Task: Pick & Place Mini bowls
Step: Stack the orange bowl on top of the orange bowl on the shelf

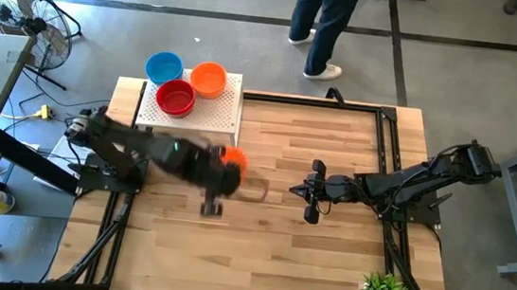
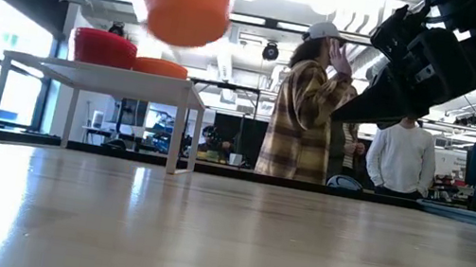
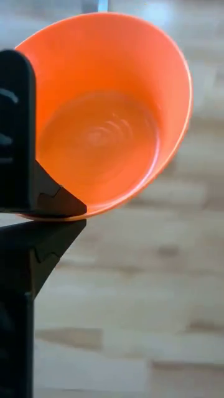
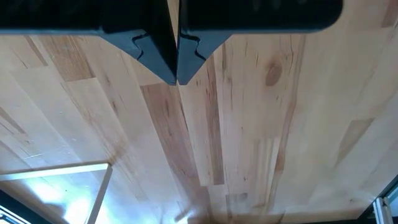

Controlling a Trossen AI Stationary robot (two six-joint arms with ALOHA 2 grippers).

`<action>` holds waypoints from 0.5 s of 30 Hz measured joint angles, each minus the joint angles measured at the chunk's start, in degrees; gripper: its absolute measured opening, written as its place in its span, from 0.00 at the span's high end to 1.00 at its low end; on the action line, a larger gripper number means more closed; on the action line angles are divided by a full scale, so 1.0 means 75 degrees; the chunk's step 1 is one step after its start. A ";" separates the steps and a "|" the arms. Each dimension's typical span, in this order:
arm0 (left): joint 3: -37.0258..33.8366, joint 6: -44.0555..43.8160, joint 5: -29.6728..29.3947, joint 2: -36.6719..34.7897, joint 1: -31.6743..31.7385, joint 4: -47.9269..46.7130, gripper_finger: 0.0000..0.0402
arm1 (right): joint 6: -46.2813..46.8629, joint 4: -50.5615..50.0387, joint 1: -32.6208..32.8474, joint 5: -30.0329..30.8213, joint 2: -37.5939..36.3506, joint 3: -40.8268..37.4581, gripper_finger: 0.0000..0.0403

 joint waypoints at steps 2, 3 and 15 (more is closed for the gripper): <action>0.0703 0.0135 -0.0096 0.0000 0.0458 -0.0422 1.00 | 0.0007 0.0000 -0.0003 0.0000 0.0000 0.0000 1.00; 0.1040 0.0194 -0.0213 -0.0001 0.0700 -0.0667 1.00 | 0.0009 0.0000 -0.0002 0.0000 0.0000 0.0000 1.00; 0.2501 0.1857 -0.0382 -0.0003 0.5074 -0.1747 1.00 | 0.0032 0.0003 0.0000 -0.0026 0.0000 0.0000 1.00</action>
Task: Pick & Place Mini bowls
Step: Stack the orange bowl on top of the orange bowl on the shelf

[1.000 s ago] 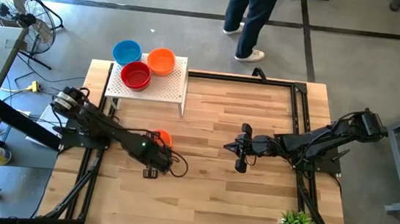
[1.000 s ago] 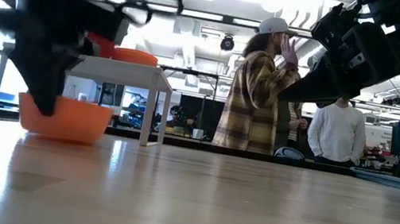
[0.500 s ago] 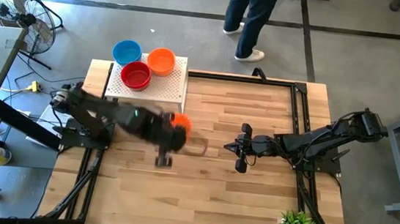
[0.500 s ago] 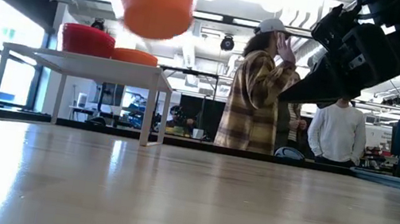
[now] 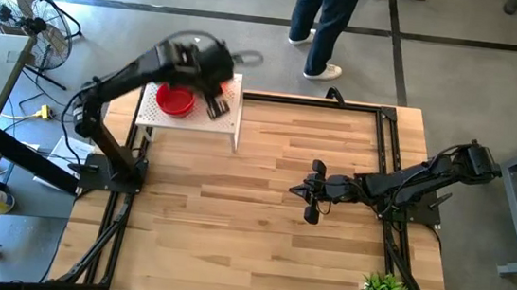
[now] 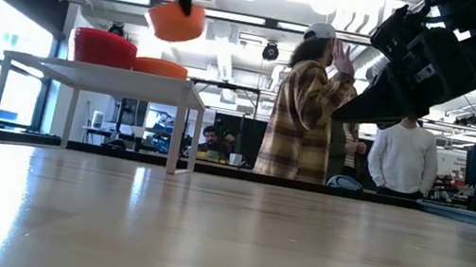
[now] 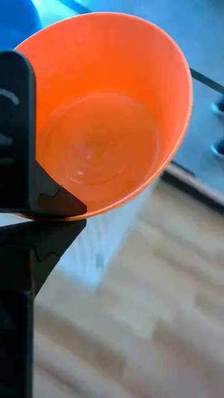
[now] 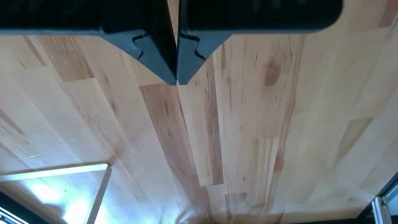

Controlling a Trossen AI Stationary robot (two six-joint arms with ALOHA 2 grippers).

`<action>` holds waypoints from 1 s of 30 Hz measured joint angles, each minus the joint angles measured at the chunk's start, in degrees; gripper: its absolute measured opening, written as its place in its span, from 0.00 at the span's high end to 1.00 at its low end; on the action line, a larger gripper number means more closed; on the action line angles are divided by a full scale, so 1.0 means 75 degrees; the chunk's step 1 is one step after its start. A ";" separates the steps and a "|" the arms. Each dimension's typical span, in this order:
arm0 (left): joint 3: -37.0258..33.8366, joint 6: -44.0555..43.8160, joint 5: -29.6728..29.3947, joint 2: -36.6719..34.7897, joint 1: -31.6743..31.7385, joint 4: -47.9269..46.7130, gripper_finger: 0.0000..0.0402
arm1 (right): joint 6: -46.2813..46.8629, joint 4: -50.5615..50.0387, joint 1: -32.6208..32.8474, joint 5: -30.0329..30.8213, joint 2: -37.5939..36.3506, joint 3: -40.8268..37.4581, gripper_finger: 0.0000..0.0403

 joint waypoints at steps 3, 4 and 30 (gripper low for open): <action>-0.0076 0.0511 0.0284 0.0011 0.0984 0.0042 1.00 | -0.0003 0.0000 -0.0002 -0.0003 0.0000 0.0000 1.00; -0.0077 0.0664 0.0358 0.0055 0.1228 0.0080 1.00 | -0.0009 0.0000 -0.0001 -0.0003 0.0000 0.0000 1.00; -0.0086 0.1032 0.0510 0.1107 0.2199 0.0257 0.89 | -0.0029 0.0000 0.0000 -0.0003 0.0000 0.0000 1.00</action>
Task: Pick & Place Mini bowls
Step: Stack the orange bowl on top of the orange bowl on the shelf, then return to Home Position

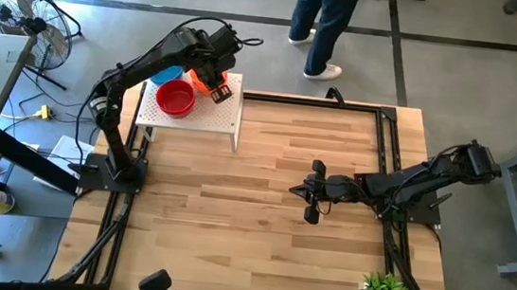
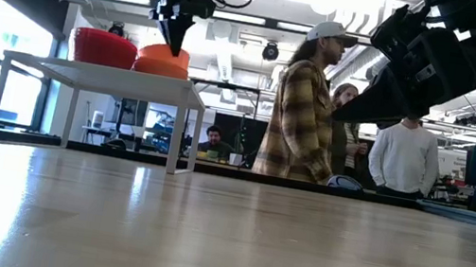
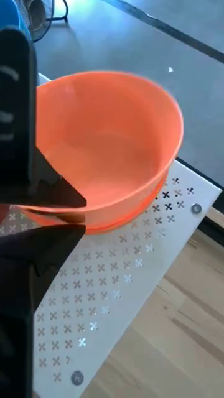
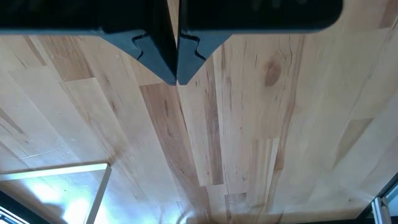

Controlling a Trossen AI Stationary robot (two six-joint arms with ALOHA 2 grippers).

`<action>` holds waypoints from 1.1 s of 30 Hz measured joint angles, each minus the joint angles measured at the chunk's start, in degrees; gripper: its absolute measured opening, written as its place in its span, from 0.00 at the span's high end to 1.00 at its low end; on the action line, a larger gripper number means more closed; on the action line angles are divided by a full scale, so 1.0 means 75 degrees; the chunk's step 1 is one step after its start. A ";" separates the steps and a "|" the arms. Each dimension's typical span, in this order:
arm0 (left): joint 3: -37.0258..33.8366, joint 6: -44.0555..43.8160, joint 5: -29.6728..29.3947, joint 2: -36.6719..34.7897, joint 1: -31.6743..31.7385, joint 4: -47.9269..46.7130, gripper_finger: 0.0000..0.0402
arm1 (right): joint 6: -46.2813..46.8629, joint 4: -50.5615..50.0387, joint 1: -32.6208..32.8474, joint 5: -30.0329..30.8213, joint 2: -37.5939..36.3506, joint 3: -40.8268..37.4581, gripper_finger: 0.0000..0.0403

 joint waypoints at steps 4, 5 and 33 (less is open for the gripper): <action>0.0000 -0.0018 -0.0001 0.0000 0.0000 -0.0245 0.83 | -0.0003 0.0000 -0.0001 0.0000 0.0000 0.0000 1.00; 0.0000 -0.0020 -0.0001 0.0000 0.0000 -0.0325 0.82 | 0.0000 0.0001 -0.0002 0.0000 0.0000 0.0000 1.00; -0.5046 0.0174 0.0793 -0.3377 -0.2120 0.6522 0.99 | -0.0553 0.1898 -0.0458 -0.0305 -0.0158 -0.1179 1.00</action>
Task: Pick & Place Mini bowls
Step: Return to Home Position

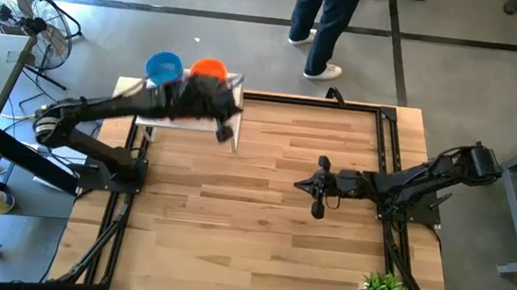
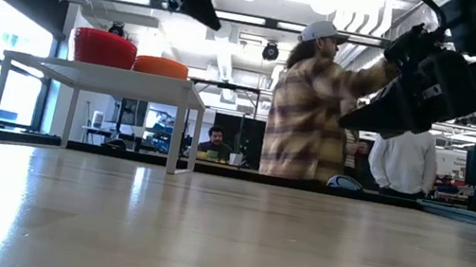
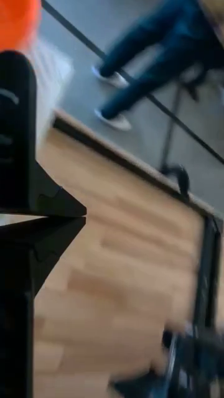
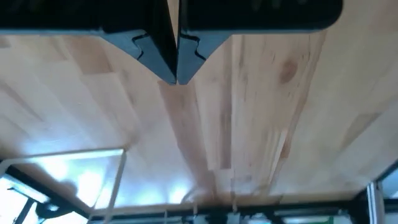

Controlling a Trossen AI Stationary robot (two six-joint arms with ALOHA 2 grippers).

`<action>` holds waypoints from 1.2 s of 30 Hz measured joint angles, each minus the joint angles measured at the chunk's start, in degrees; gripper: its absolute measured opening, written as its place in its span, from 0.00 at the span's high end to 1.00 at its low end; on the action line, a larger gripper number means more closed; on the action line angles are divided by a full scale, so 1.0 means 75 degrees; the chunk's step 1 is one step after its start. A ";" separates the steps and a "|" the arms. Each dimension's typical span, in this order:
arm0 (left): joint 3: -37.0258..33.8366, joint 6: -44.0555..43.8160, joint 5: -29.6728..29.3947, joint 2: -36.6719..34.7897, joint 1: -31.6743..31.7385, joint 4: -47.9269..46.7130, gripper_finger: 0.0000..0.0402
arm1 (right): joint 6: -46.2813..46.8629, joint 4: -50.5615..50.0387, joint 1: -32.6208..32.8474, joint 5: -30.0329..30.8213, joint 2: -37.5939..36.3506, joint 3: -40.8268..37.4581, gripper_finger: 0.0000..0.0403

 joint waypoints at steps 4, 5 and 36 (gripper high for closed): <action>-0.1970 0.0016 0.0032 -0.0679 -0.0730 0.2328 1.00 | -0.0454 -0.0263 -0.0477 -0.0247 -0.0635 -0.0047 1.00; -0.2422 0.0034 0.0012 -0.0806 -0.0895 0.2971 1.00 | -0.0604 -0.0424 -0.0587 -0.0290 -0.0855 -0.0008 1.00; -0.7773 -0.0432 -0.0532 -0.6216 -0.1680 0.5302 1.00 | -0.1248 -0.4380 -0.4006 -0.3140 -0.8304 -0.1323 1.00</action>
